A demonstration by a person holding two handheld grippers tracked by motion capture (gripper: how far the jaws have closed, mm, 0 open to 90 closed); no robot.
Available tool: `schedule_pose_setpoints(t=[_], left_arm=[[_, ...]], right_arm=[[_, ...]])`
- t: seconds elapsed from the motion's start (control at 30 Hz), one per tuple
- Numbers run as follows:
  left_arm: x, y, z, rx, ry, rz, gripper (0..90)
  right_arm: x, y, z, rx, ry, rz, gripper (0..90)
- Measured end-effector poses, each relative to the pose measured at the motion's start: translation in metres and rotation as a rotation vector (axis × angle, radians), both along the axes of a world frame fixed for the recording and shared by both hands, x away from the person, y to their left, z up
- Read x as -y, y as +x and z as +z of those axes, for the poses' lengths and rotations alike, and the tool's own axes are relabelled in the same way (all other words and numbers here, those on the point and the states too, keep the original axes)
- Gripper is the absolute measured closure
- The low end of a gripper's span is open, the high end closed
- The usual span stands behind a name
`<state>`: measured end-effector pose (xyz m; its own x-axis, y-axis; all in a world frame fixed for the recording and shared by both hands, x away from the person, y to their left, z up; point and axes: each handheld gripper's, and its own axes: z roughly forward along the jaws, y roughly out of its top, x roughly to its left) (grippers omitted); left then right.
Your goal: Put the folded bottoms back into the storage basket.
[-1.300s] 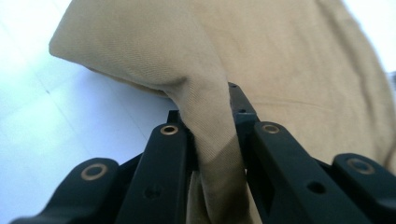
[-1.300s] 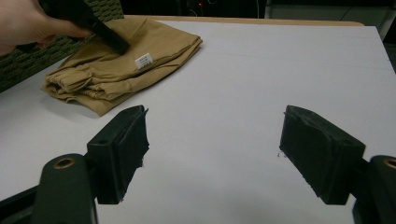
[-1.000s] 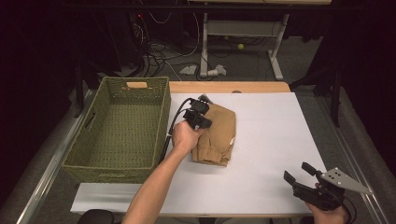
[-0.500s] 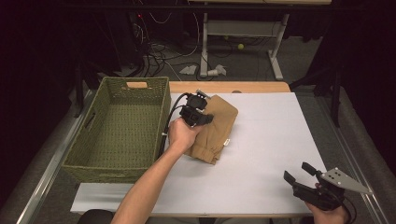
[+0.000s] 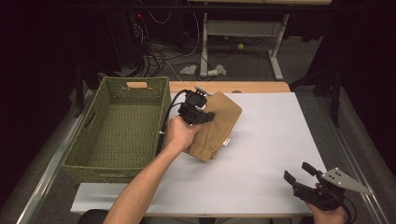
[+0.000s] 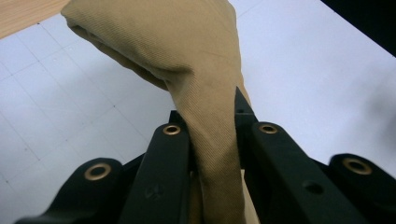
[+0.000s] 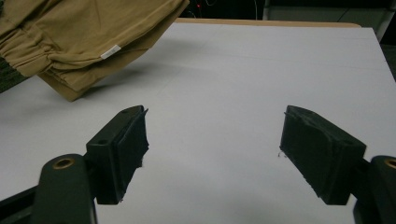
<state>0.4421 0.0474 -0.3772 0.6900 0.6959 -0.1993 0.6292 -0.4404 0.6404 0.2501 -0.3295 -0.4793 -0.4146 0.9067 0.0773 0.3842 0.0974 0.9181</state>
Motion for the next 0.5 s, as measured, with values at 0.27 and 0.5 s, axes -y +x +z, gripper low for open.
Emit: schedule_pose_setpoints(t=[0.27,0.5], left_arm=[[-0.013,-0.008,0.014,0.001,-0.059,-0.014,79.7],[-0.024,-0.014,0.024,0.017,-0.079,-0.009,79.7]], right_arm=[[0.000,0.000,0.000,0.000,0.000,-0.002,23.7],[0.000,0.000,0.000,-0.001,0.001,-0.003,23.6]])
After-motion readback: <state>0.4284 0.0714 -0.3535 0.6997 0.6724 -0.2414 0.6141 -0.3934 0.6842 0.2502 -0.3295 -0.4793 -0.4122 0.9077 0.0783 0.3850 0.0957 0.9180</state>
